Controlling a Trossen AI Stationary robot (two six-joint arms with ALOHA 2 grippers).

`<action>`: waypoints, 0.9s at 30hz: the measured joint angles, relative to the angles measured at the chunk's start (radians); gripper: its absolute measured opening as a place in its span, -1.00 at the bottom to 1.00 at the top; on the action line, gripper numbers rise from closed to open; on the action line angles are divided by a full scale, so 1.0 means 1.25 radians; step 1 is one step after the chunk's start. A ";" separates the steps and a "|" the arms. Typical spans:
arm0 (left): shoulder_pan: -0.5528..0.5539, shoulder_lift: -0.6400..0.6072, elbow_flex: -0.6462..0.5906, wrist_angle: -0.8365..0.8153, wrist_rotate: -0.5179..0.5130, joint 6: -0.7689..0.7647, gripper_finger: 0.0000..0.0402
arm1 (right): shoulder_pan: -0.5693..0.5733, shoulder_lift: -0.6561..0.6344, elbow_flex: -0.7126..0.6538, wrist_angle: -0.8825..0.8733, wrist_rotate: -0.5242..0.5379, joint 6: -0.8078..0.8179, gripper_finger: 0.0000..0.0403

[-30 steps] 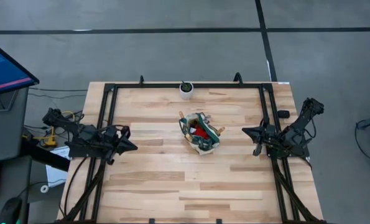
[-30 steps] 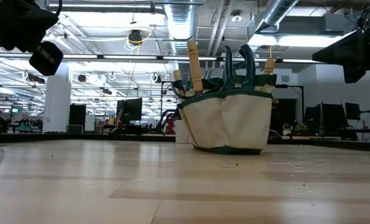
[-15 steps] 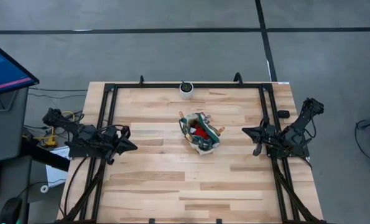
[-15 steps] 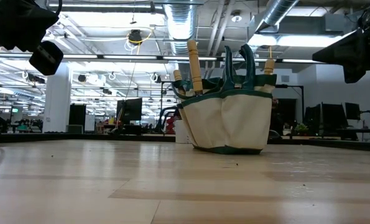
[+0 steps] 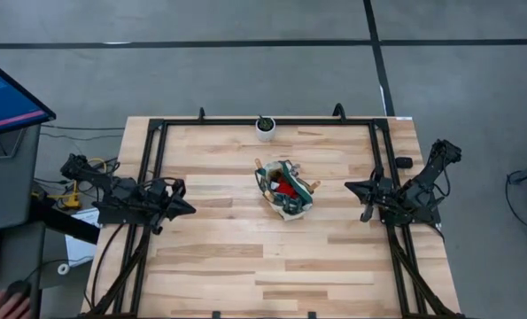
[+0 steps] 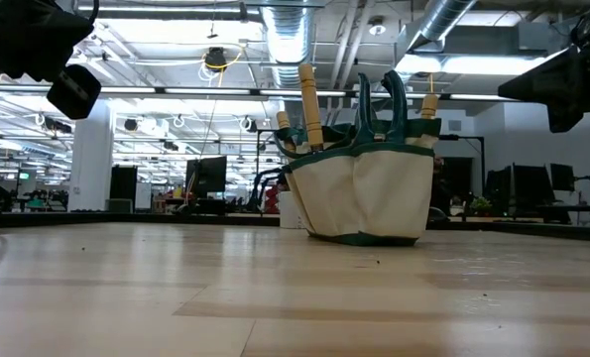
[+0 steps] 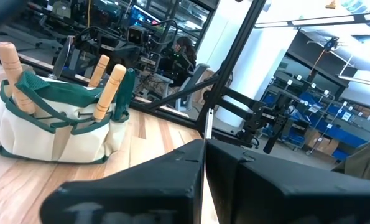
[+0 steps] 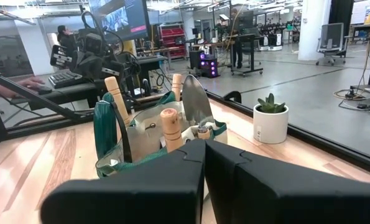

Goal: Pick & Place Garden tools in Gardening bag
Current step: Return to Home Position

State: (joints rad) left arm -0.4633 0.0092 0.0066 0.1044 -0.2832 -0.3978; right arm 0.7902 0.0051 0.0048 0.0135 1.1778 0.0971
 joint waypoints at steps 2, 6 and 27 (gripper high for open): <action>0.000 0.000 0.000 0.002 0.000 0.000 -0.99 | 0.000 0.000 0.000 0.000 0.000 0.000 -1.00; 0.000 0.000 0.000 0.002 0.000 0.000 -0.99 | 0.000 0.000 0.000 0.000 0.000 0.000 -1.00; 0.000 0.000 0.000 0.008 0.000 0.000 -0.99 | 0.000 0.000 0.000 0.000 0.000 0.000 -1.00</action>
State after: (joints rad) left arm -0.4633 0.0093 0.0063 0.1139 -0.2832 -0.3977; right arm 0.7902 0.0051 0.0045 0.0139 1.1778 0.0967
